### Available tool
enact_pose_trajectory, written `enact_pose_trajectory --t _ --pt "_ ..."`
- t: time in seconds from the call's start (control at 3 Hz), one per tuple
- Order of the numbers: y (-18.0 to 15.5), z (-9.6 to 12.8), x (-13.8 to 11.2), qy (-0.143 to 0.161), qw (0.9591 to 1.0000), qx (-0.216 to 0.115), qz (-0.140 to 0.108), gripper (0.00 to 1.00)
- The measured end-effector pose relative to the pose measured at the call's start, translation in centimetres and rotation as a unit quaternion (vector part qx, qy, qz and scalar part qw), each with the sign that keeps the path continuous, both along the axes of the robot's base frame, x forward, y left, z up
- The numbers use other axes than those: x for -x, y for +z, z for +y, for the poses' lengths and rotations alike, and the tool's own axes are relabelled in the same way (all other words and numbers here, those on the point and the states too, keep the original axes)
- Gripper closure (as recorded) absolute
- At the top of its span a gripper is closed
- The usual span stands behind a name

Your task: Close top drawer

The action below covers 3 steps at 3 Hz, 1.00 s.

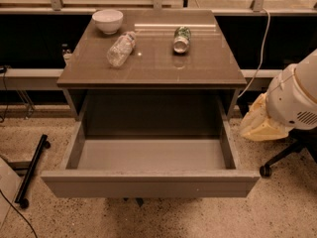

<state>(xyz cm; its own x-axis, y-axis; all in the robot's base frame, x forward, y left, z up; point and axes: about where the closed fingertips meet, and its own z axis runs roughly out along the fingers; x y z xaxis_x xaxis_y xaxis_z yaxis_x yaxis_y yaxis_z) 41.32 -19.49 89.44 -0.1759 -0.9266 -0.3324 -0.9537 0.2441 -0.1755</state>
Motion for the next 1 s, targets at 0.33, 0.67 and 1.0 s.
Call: enact_pose_trajectory --t 0.33,0.67,1.0 --pt "-1.7 0.1 0.0 -0.006 0.9999 0.012 0.008 1.0" --pt "-5.5 0.0 0.6 -0.02 0.9991 0.011 0.036 1.0" --pt "-9.9 0.2 1.4 -0.025 0.9968 0.014 0.075 1.0"
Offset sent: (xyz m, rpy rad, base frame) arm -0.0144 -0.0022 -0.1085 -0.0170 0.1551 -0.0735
